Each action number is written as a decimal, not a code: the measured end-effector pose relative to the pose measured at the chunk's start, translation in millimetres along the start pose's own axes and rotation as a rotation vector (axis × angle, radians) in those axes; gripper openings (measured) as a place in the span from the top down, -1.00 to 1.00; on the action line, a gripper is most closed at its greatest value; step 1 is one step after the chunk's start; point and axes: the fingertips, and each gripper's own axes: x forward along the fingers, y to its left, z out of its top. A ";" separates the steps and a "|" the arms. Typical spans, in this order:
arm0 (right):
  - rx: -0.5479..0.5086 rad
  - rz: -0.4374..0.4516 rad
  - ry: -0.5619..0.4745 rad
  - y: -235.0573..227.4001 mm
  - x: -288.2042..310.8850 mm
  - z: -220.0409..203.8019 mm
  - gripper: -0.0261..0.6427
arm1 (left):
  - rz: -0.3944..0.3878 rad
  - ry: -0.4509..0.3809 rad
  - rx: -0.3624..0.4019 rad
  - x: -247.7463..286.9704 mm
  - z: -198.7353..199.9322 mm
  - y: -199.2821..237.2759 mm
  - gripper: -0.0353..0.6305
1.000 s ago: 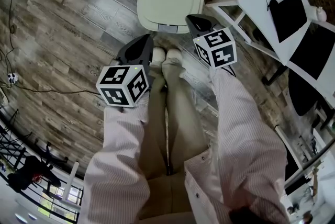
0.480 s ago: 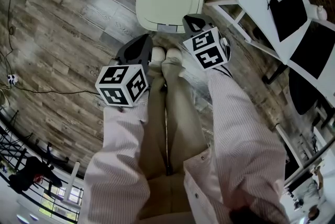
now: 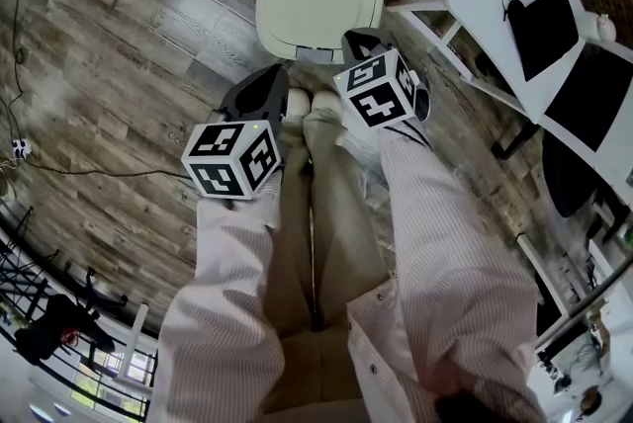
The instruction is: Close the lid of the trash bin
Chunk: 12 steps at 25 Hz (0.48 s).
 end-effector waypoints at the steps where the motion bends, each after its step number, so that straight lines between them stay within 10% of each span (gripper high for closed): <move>1: -0.008 -0.003 0.017 0.2 0.7 0.3 0.91 | 0.001 -0.001 -0.003 0.3 0.4 0.3 0.91; 12: -0.031 0.007 0.129 2.2 4.6 0.4 0.91 | -0.003 -0.004 -0.027 3.1 2.4 -4.5 0.91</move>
